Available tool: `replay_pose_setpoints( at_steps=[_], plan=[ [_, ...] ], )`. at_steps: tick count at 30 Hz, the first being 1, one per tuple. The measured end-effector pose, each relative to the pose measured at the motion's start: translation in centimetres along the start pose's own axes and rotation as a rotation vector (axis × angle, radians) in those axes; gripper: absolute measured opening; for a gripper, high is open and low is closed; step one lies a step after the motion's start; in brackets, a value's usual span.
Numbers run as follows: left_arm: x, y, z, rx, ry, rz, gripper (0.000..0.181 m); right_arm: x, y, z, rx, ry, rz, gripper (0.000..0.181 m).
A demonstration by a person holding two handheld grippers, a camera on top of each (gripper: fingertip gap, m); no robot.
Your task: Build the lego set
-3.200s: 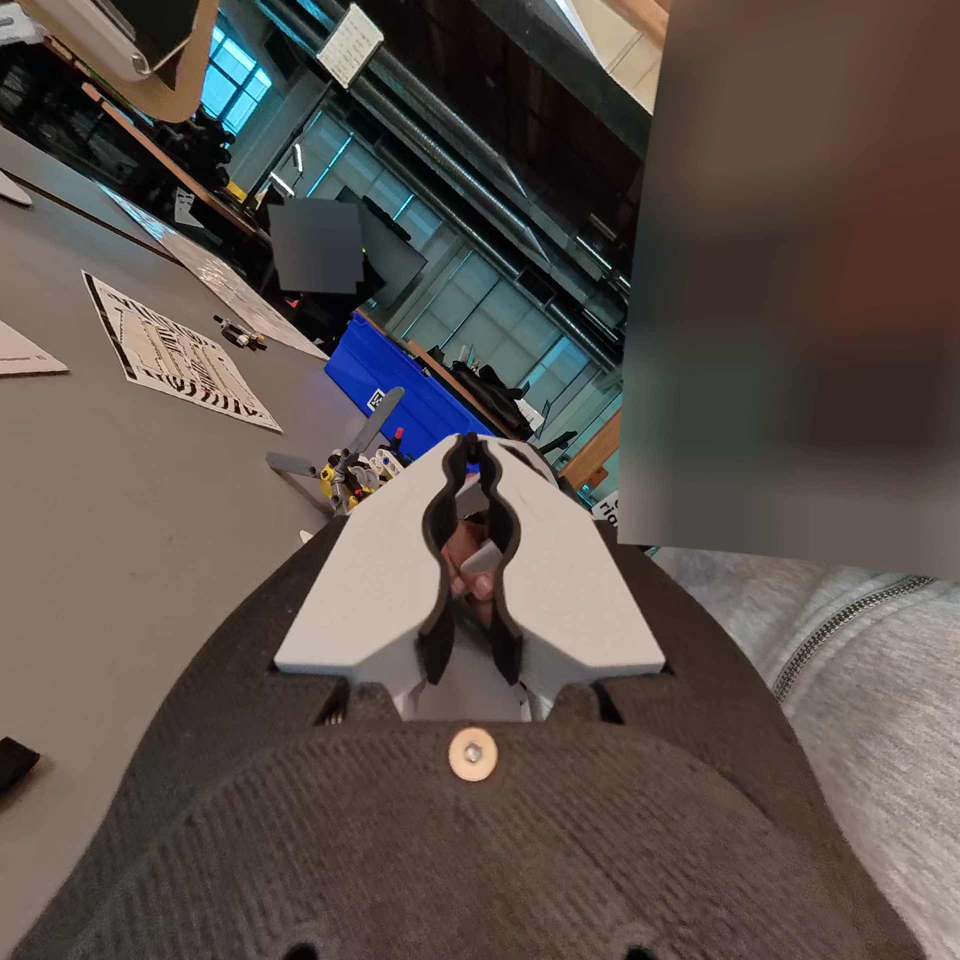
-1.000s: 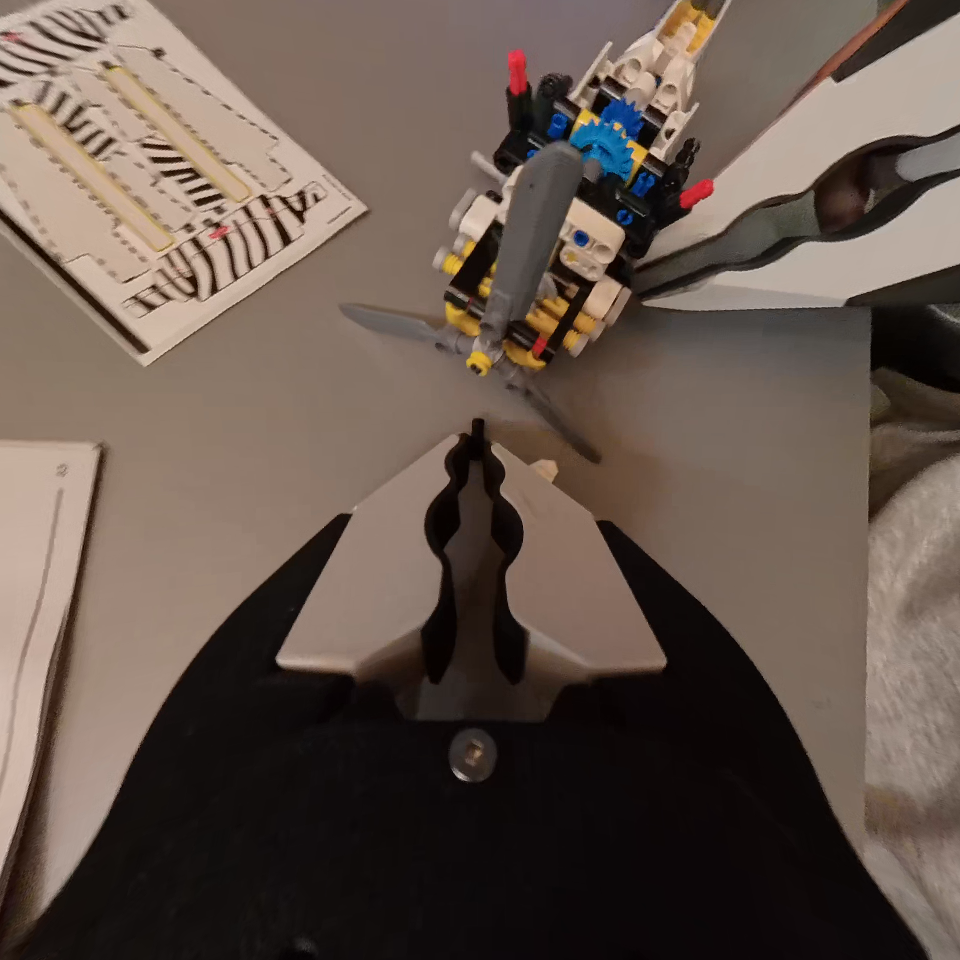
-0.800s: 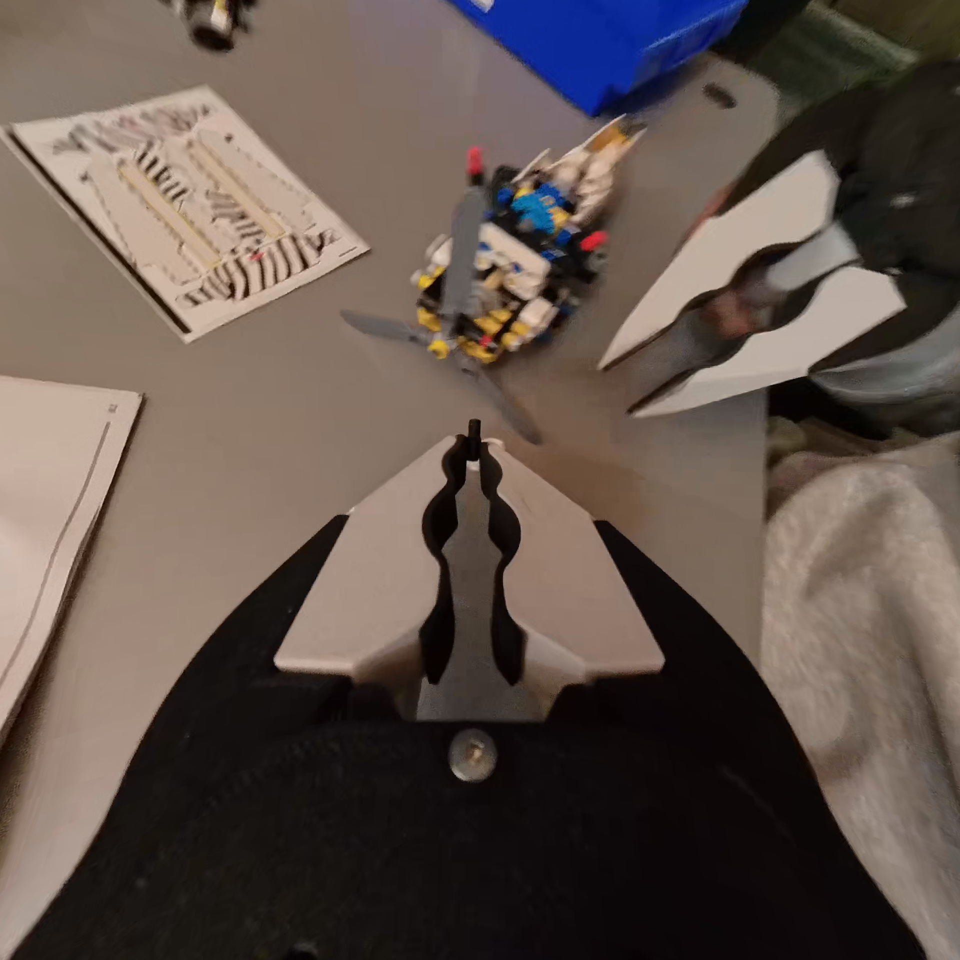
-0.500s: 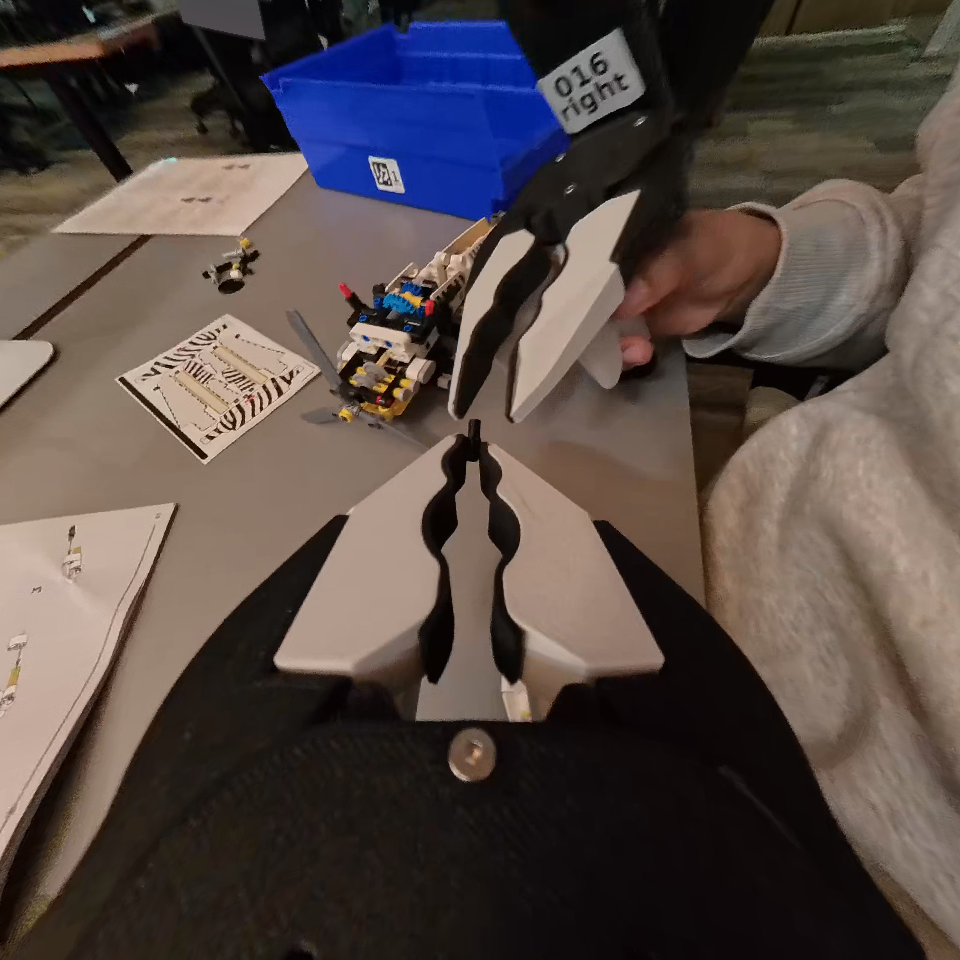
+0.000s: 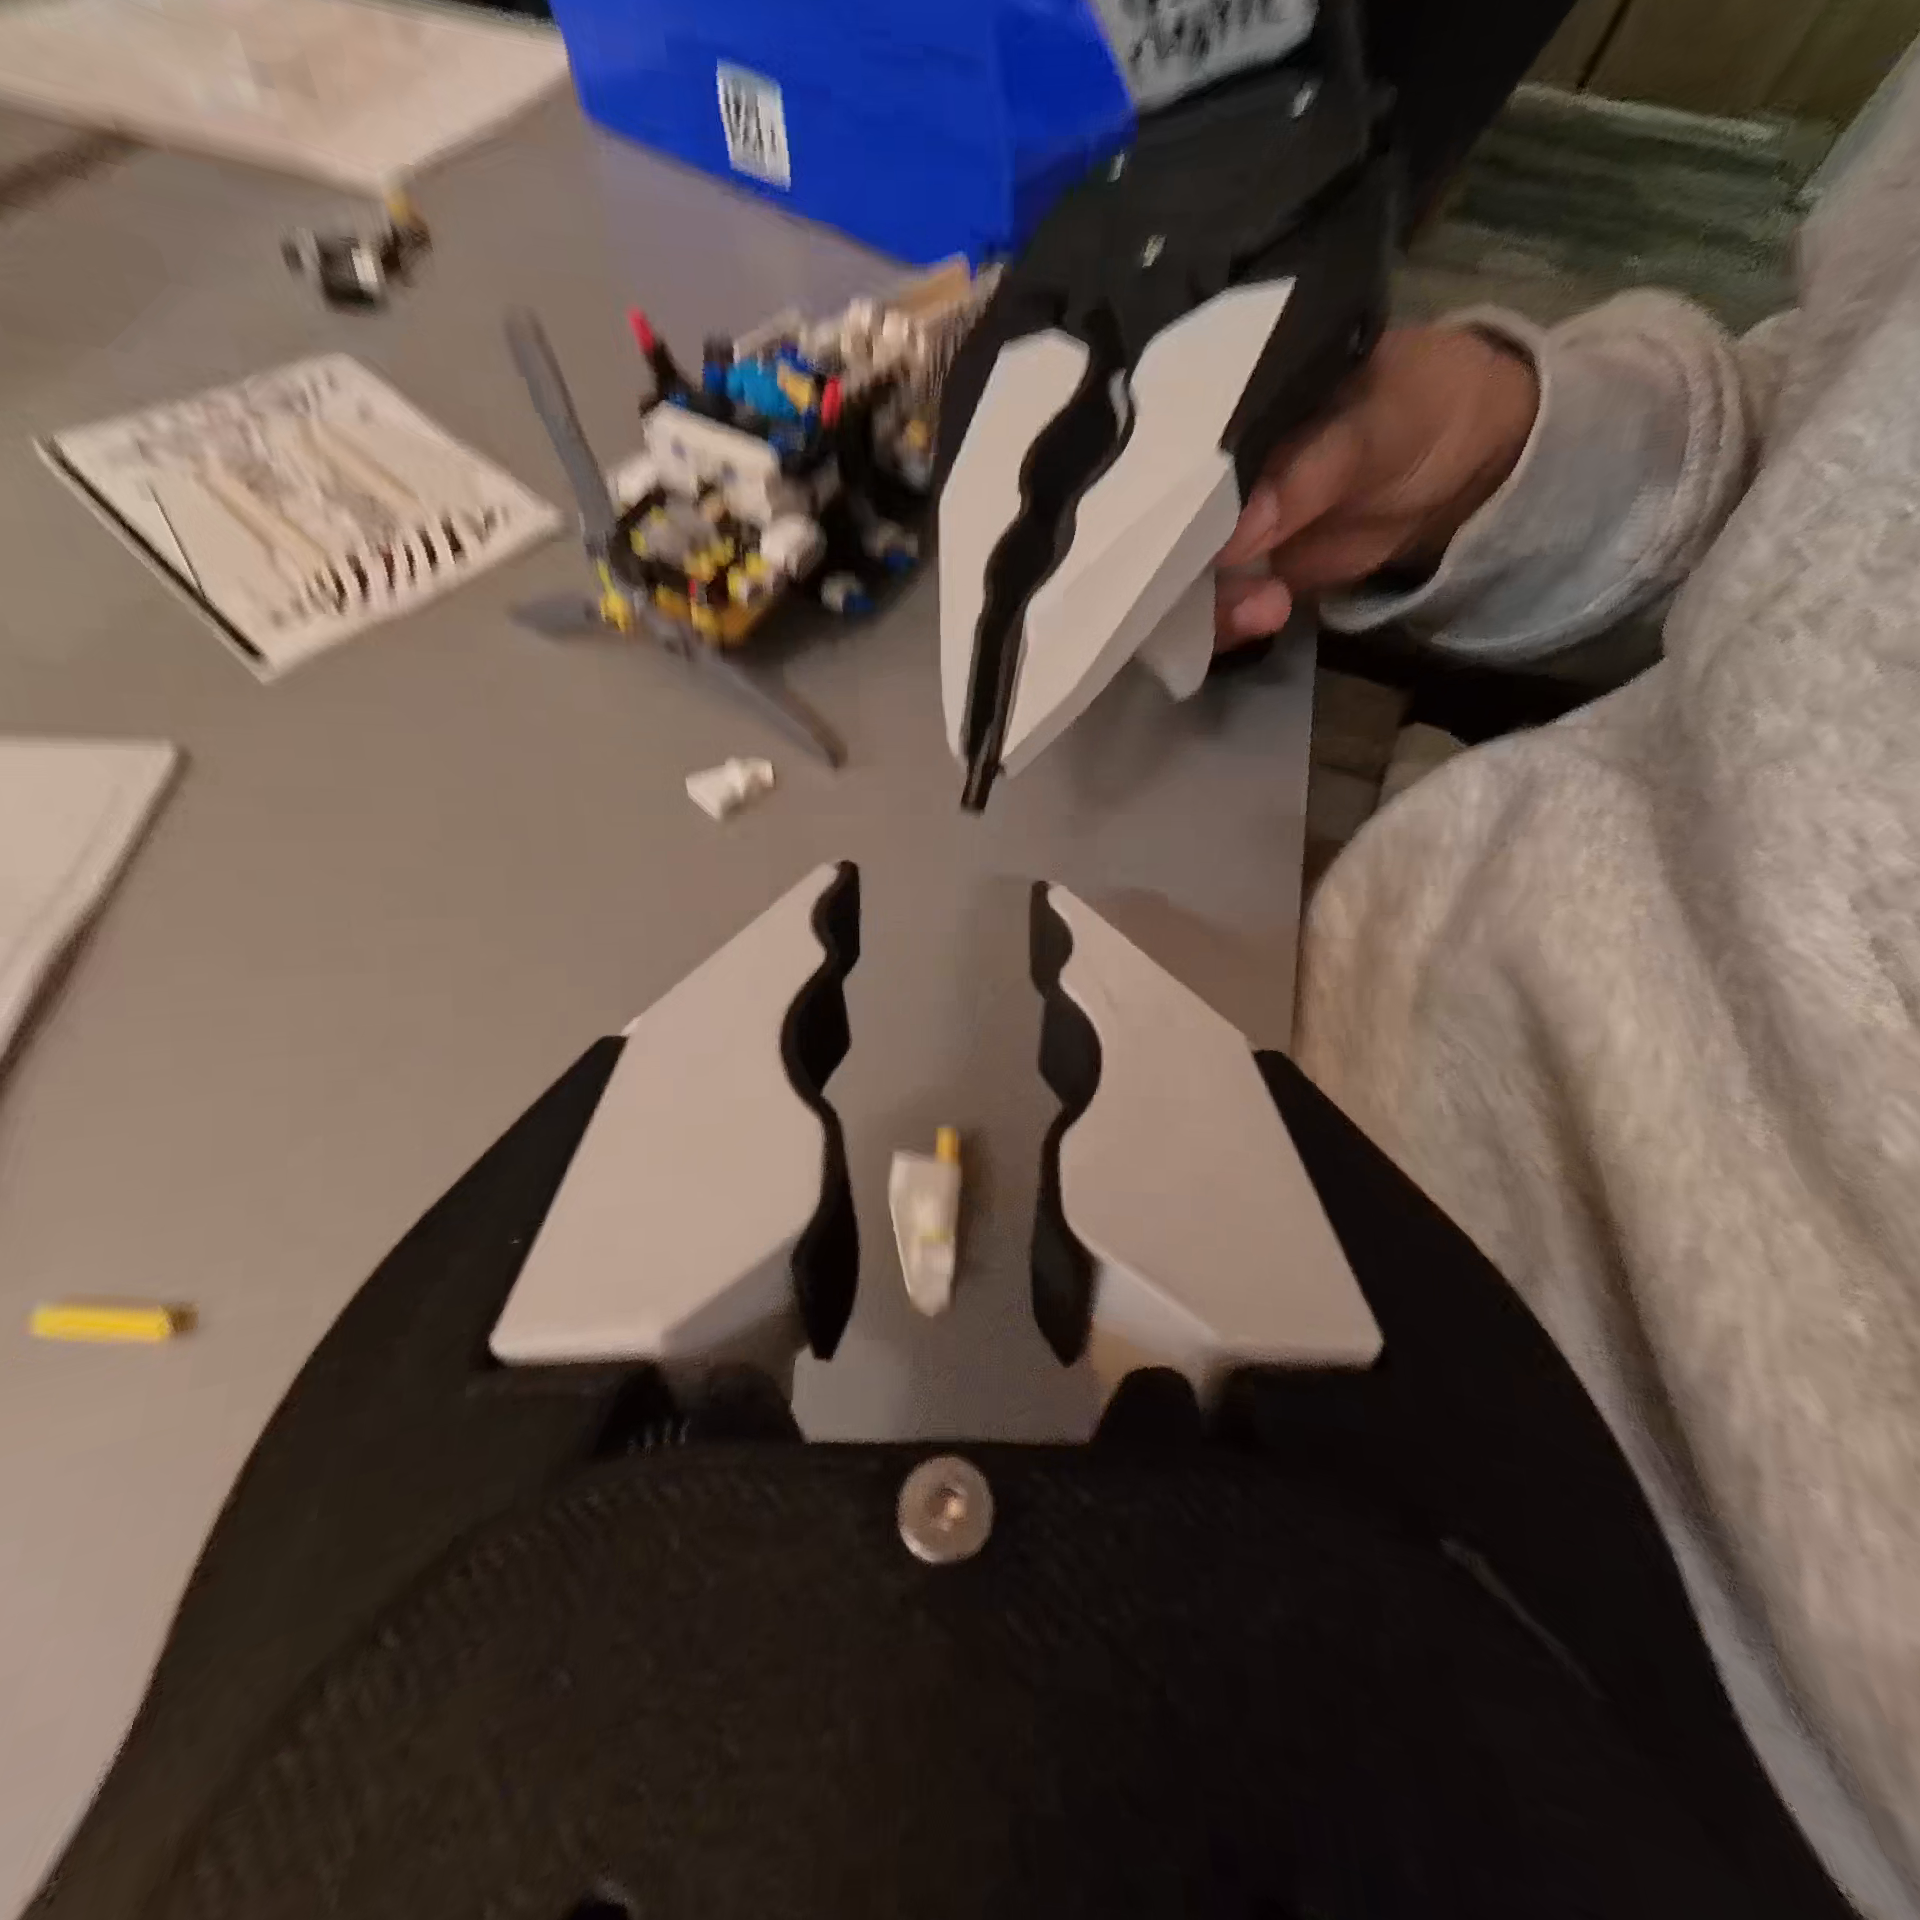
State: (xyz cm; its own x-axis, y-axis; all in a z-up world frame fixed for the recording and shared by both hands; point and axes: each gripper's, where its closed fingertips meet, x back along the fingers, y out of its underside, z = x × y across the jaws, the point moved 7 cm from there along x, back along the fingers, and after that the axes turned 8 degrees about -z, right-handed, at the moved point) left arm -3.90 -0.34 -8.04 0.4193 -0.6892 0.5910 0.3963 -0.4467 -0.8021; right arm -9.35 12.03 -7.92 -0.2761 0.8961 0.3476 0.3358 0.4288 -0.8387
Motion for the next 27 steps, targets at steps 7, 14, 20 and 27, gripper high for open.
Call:
replay_pose_setpoints(
  at_steps=[7, 14, 20, 27],
  plan=[
    [0.6, 4.4, 0.4, 0.110, -0.119, -0.249, 0.038, -2.4, 1.2, -0.1, 0.049, 0.061, -0.221, 0.002],
    [0.3, 5.2, 0.6, 0.176, -0.053, -0.252, 0.013, -4.8, 1.0, -0.3, 0.108, 0.062, -0.308, 0.002],
    [0.7, 4.7, 0.9, 0.162, -0.051, -0.190, 0.013, -4.6, 0.9, -0.4, 0.088, 0.046, -0.280, 0.002],
    [2.2, 2.4, 1.3, 0.254, 0.037, 0.156, 0.013, -3.2, 0.0, -1.0, 0.062, -0.010, -0.112, 0.002]
  ],
)
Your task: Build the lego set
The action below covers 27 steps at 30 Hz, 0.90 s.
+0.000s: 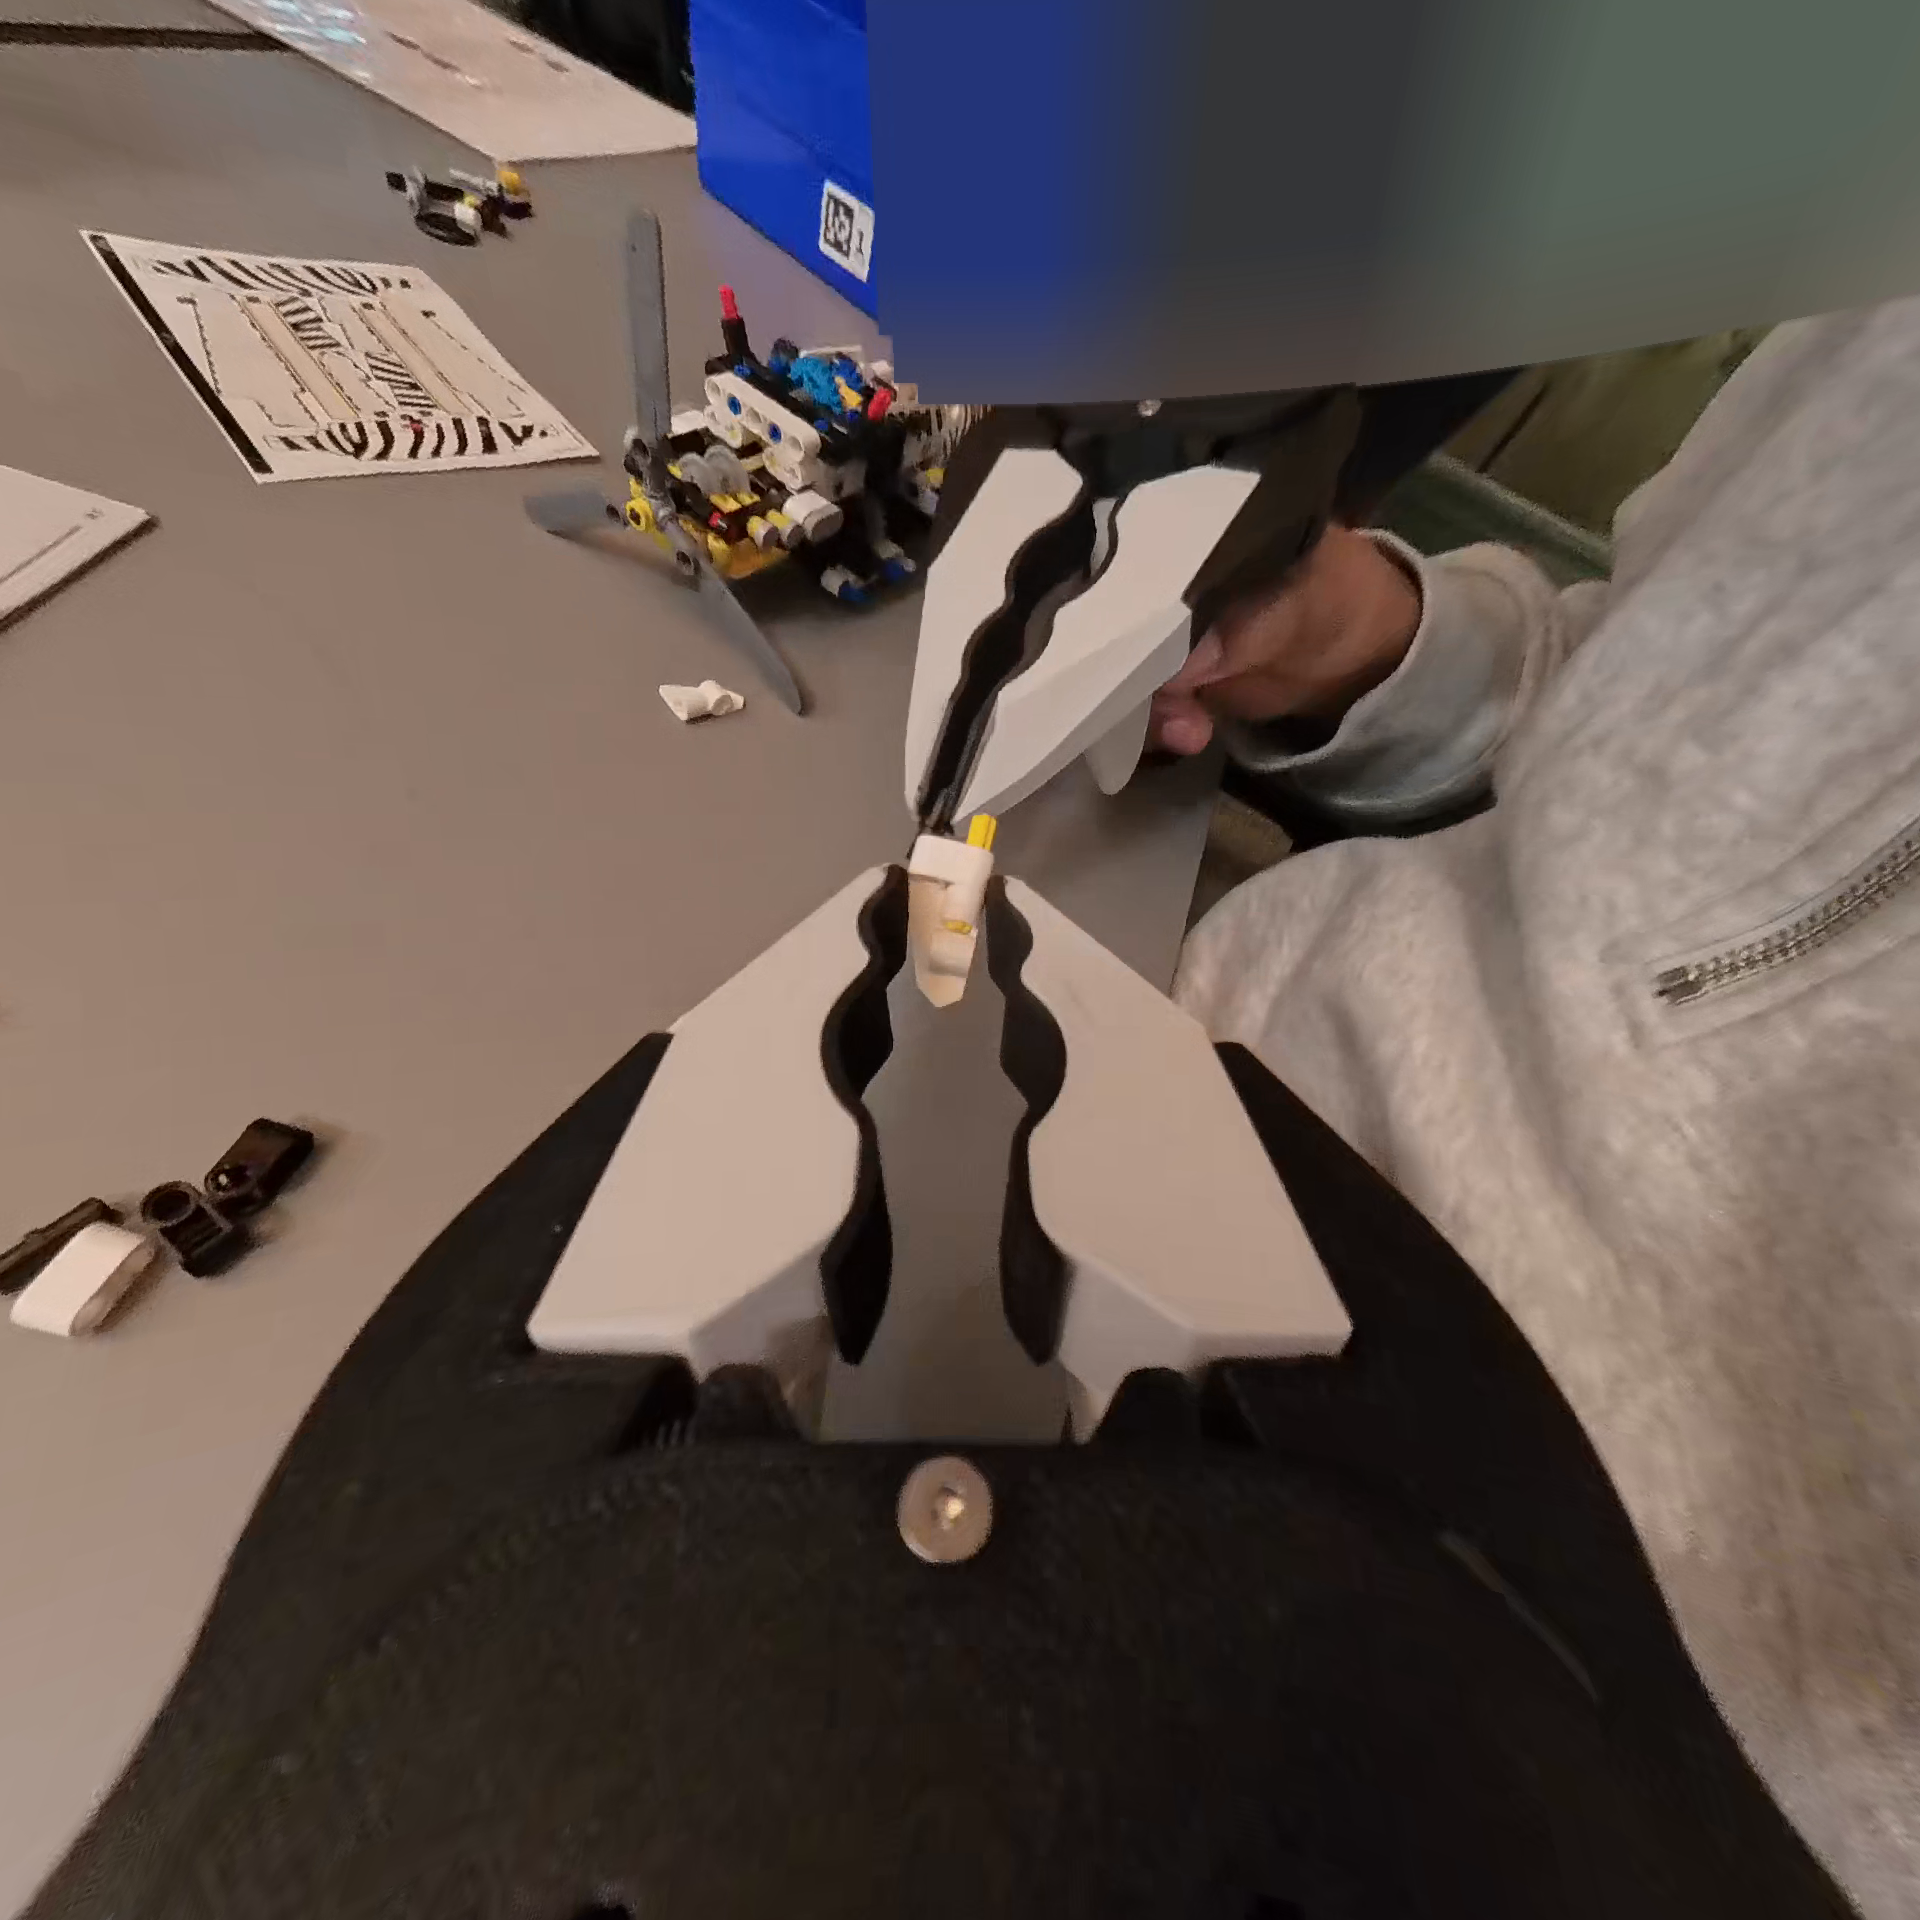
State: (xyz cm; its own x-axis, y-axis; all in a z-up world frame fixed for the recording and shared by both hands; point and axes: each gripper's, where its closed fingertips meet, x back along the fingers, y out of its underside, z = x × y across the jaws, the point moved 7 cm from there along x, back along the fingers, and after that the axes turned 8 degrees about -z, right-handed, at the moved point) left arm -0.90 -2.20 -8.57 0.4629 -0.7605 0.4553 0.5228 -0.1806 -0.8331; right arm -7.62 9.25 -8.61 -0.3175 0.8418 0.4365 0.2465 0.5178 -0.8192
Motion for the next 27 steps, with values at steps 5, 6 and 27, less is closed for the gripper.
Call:
replay_pose_setpoints(
  at_steps=[5, 6, 27],
  plan=[
    [-0.3, 0.1, 0.3, 0.006, 0.018, -0.017, 0.013, 0.6, -0.1, -0.2, -0.025, -0.050, 0.056, 0.002],
    [-0.5, 0.2, 0.4, -0.005, 0.015, -0.028, 0.013, 0.6, -0.1, -0.3, -0.037, -0.070, 0.058, 0.002],
    [-3.5, 2.9, 1.4, -0.058, 0.027, -0.400, 0.013, -0.3, 4.3, -0.8, 0.039, 0.070, -0.394, 0.002]
  ],
)
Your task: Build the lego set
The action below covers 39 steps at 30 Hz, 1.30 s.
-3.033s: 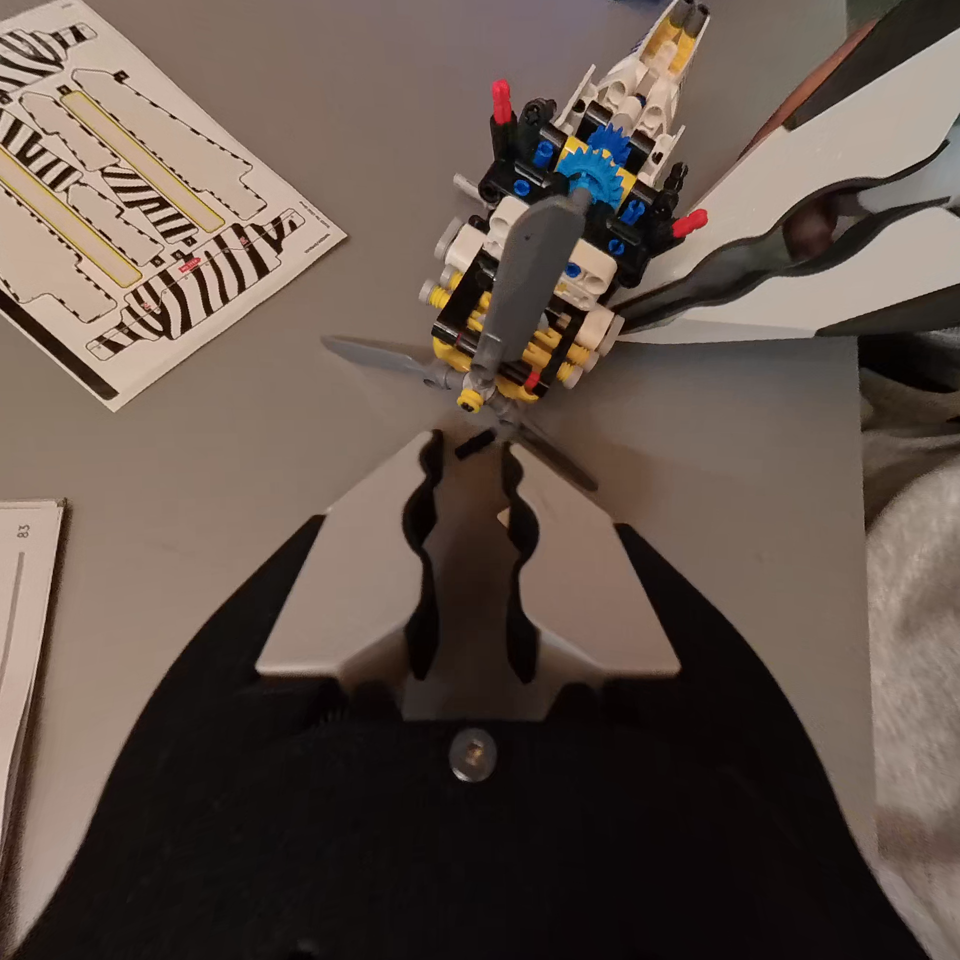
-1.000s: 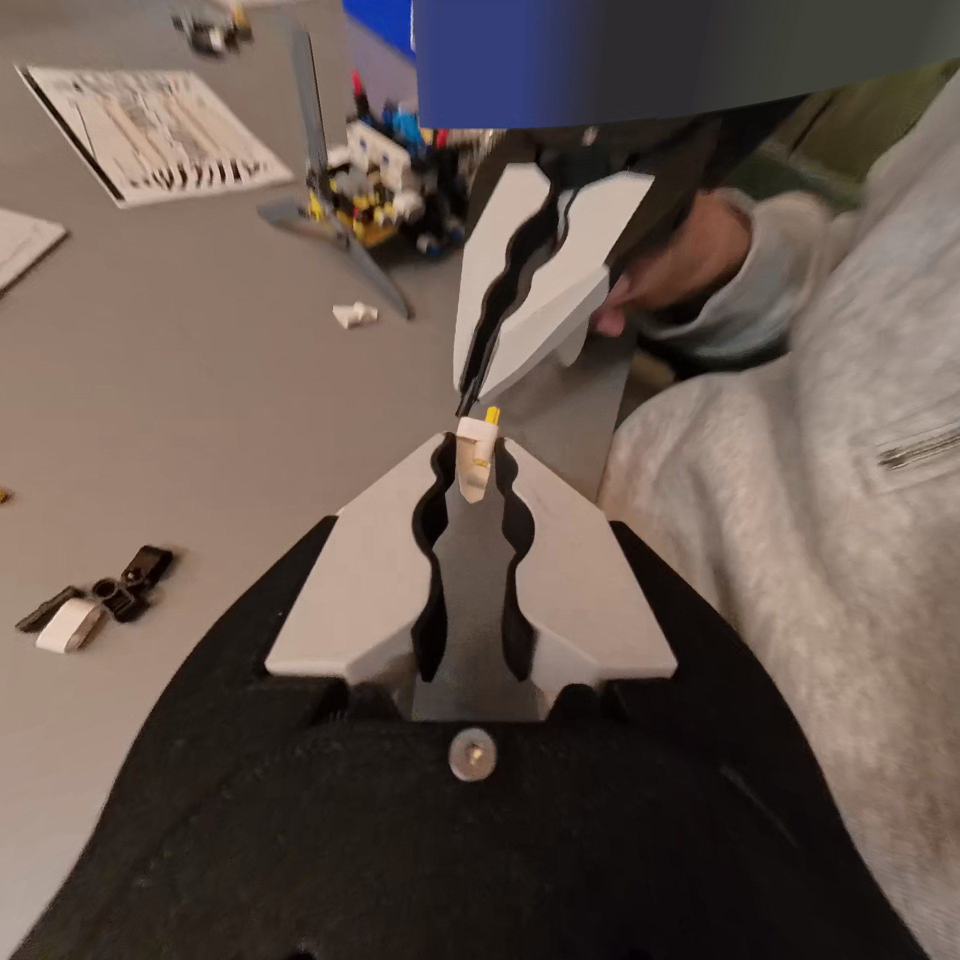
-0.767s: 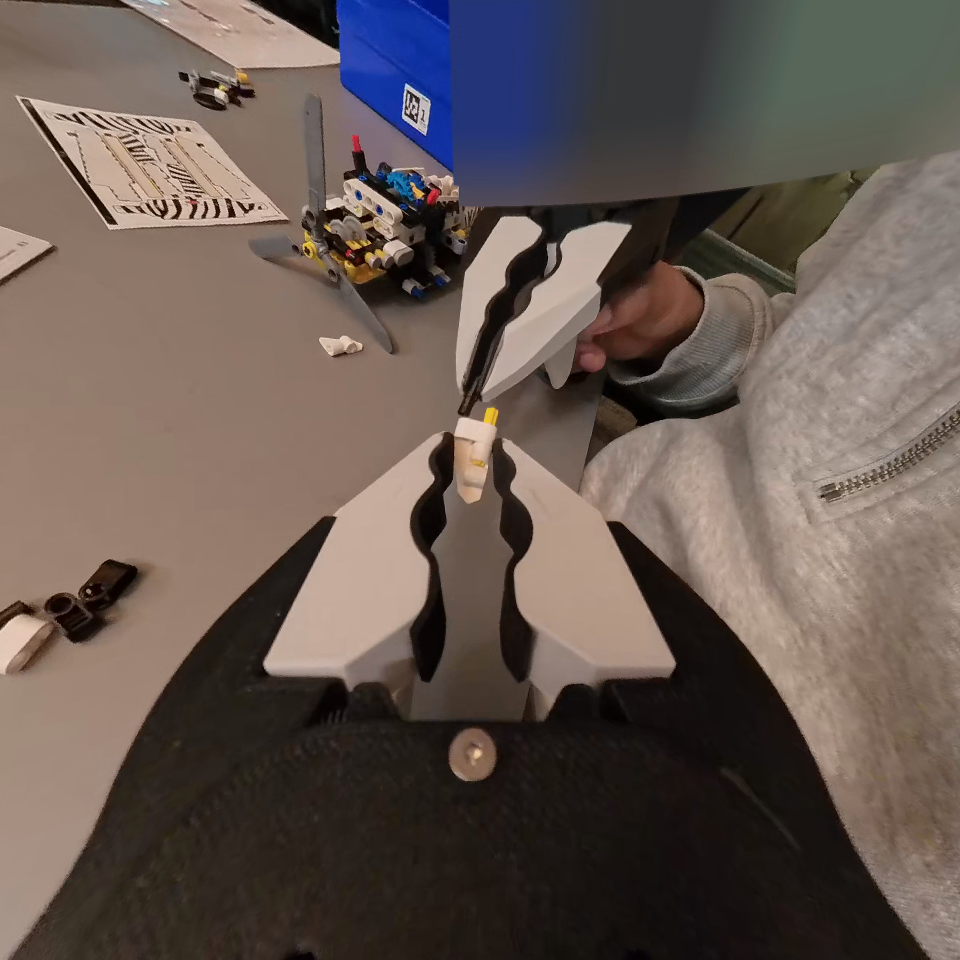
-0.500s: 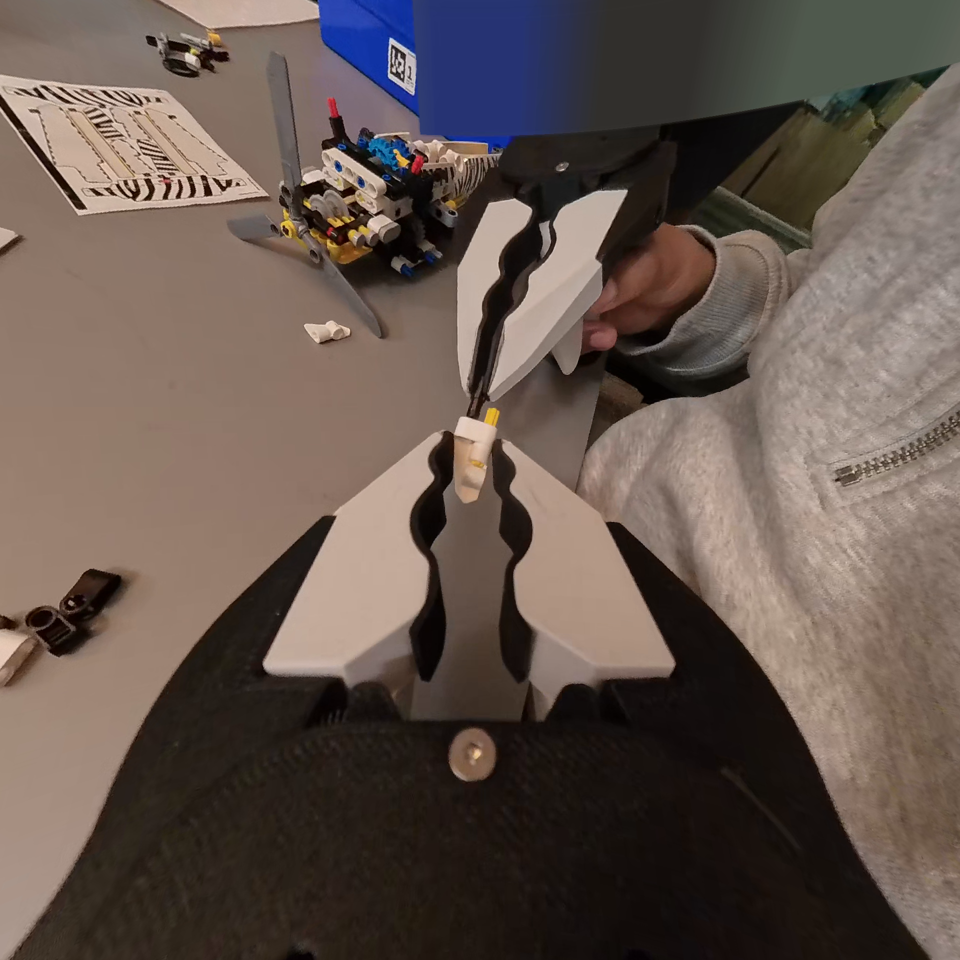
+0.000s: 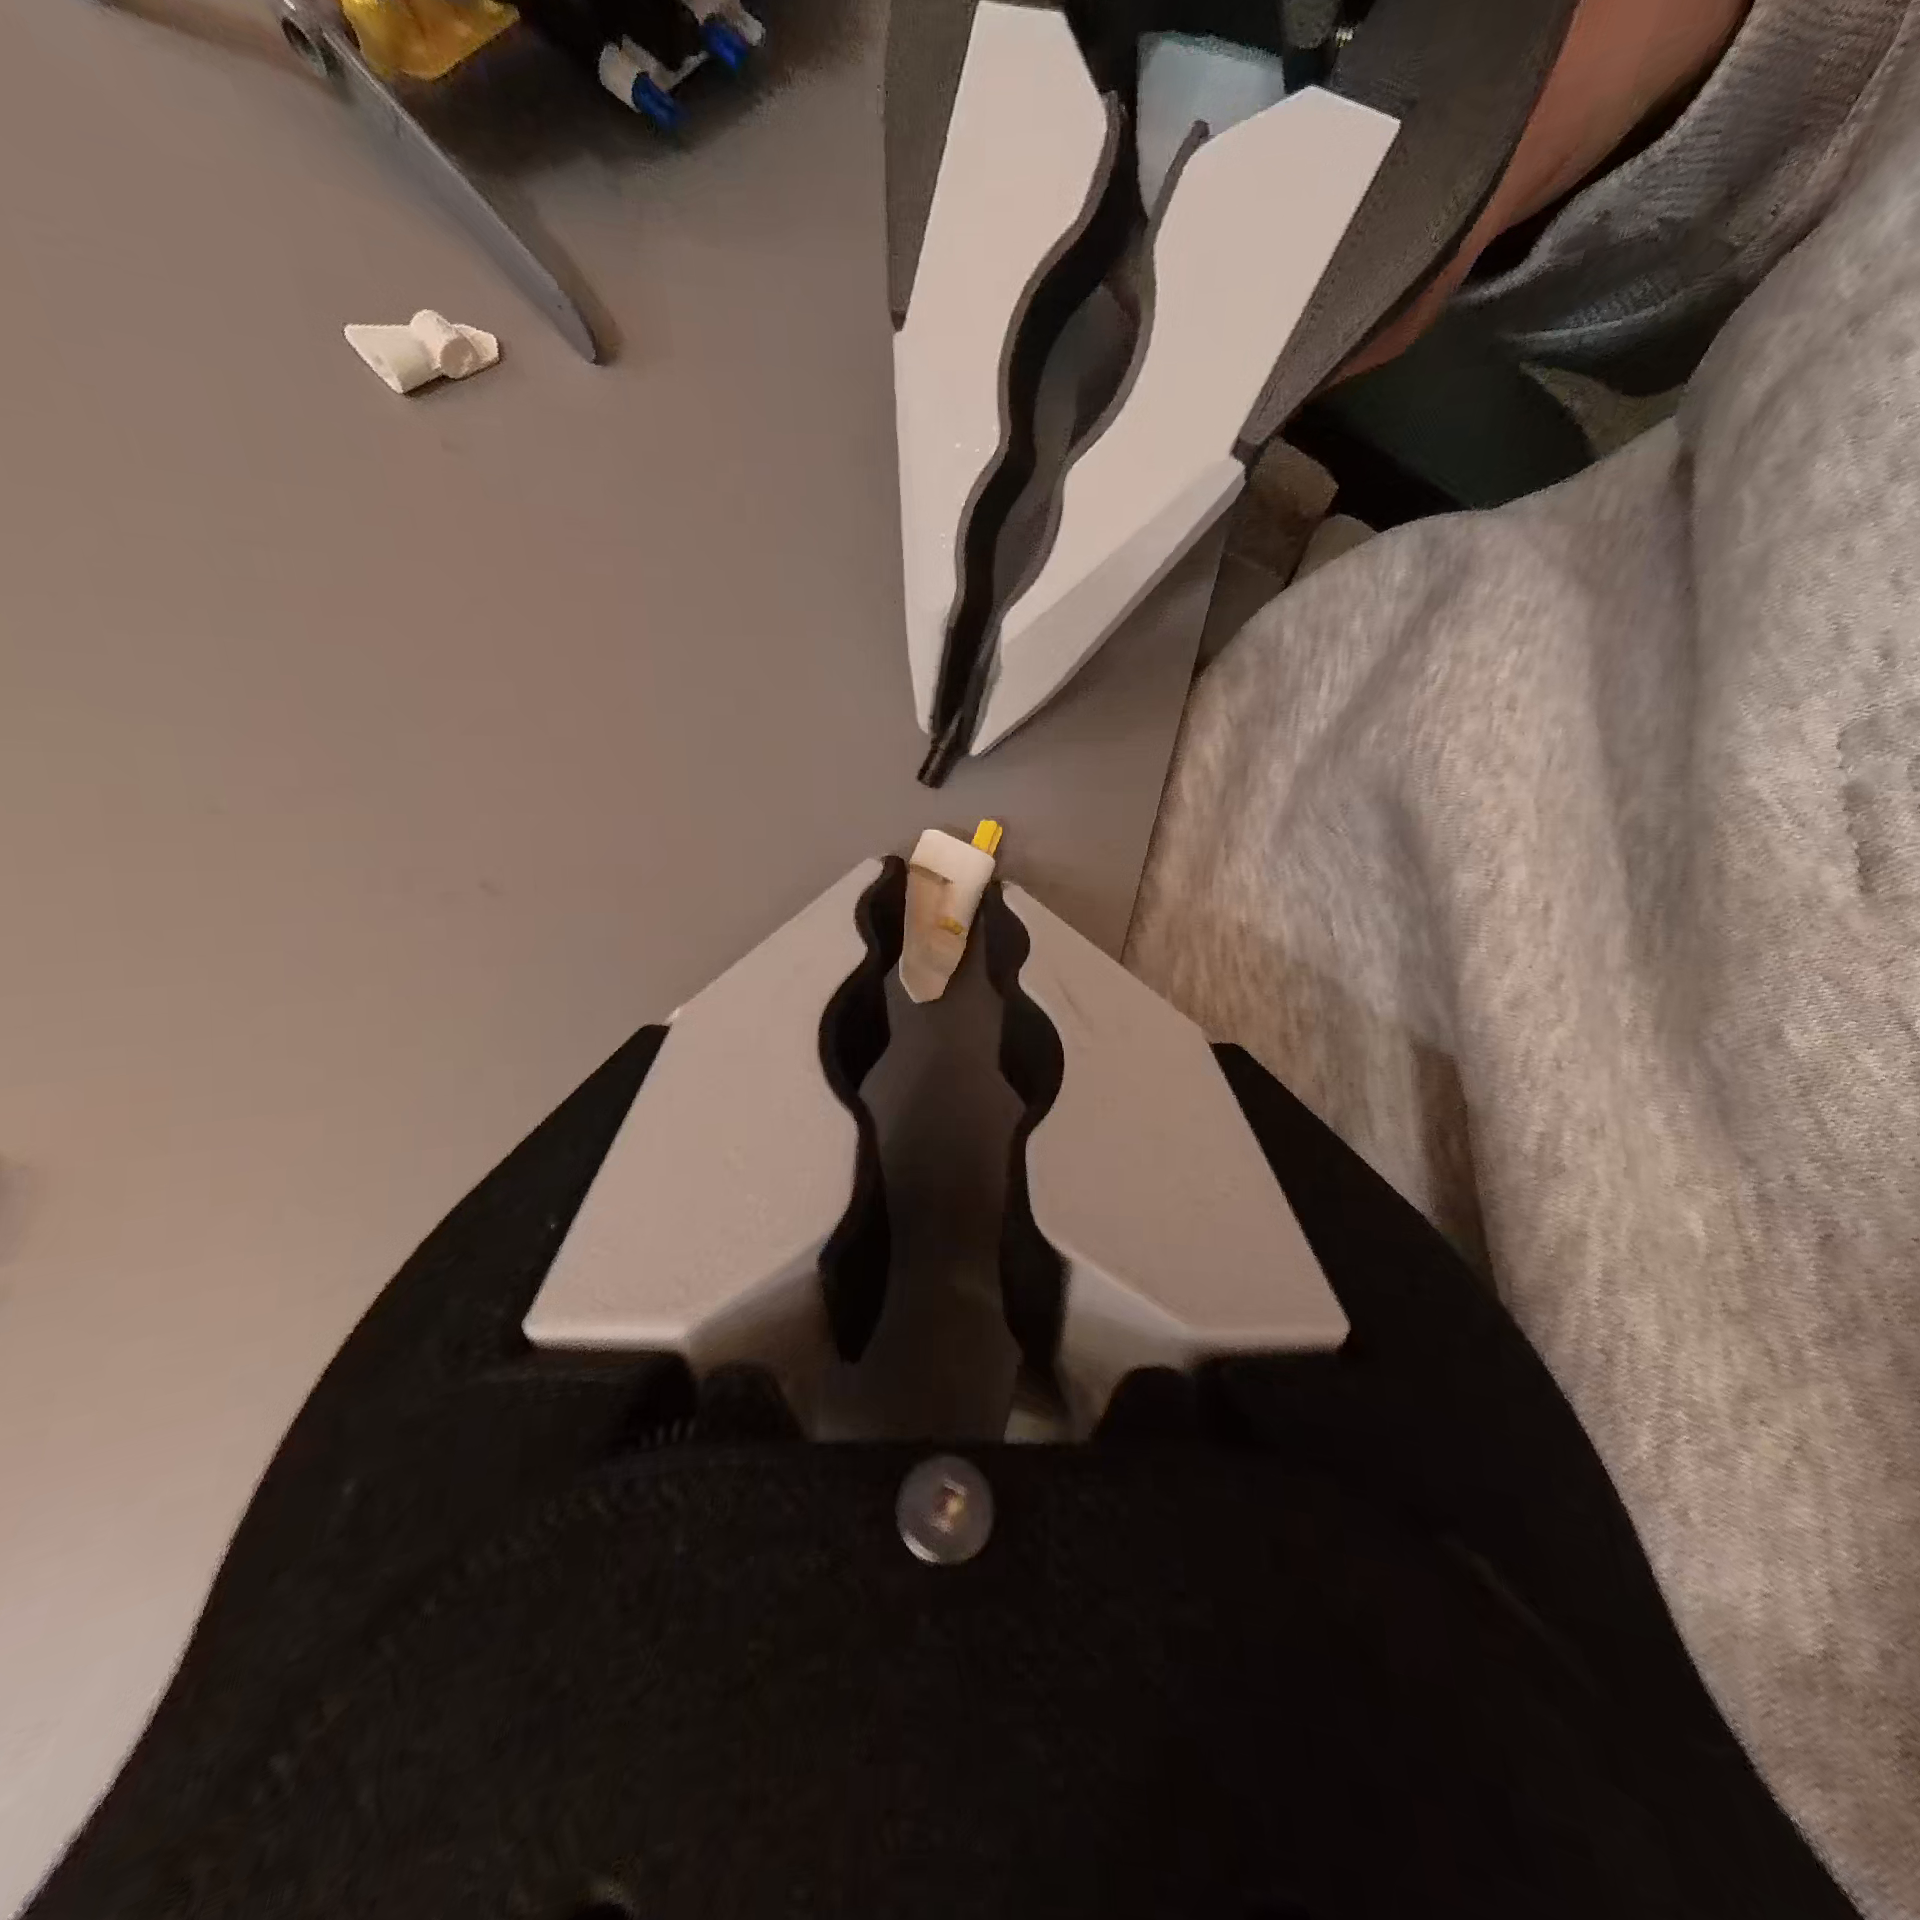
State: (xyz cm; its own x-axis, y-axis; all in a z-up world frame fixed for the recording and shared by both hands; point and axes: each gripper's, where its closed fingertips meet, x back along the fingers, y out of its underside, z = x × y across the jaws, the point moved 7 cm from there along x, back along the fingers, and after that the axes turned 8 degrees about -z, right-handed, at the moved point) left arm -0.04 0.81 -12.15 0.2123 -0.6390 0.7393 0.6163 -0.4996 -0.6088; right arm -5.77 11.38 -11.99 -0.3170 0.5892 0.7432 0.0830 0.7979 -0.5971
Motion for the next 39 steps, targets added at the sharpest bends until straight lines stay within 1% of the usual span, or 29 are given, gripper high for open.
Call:
replay_pose_setpoints(
  at_steps=[10, 16, 25, 31, 34, 36, 39],
  plan=[
    [0.0, 0.1, 0.0, -0.002, -0.008, 0.001, 0.014, -0.6, -0.4, -0.5, 0.123, -0.016, -0.003, 0.002],
    [0.0, 0.2, 0.0, 0.012, -0.003, 0.005, 0.014, -0.7, -0.7, -0.4, 0.116, -0.059, -0.007, 0.002],
    [0.0, 0.2, -0.1, 0.016, 0.002, 0.004, 0.013, -0.7, -0.9, 0.0, 0.052, -0.123, -0.036, 0.001],
    [0.0, 0.1, -0.1, 0.021, 0.009, 0.003, 0.013, -0.7, -1.4, -0.1, 0.125, -0.112, -0.117, 0.002],
    [0.0, 0.1, -0.1, 0.017, 0.002, 0.005, 0.013, -0.6, -1.3, -0.2, 0.140, -0.116, -0.115, 0.003],
    [0.0, 0.1, -0.1, 0.017, 0.001, 0.005, 0.013, -0.6, -1.2, -0.4, 0.138, -0.127, -0.108, 0.008],
    [0.0, 0.1, -0.1, 0.018, 0.005, 0.005, 0.013, -0.4, -1.1, -0.4, 0.156, -0.094, -0.107, 0.009]
  ],
)
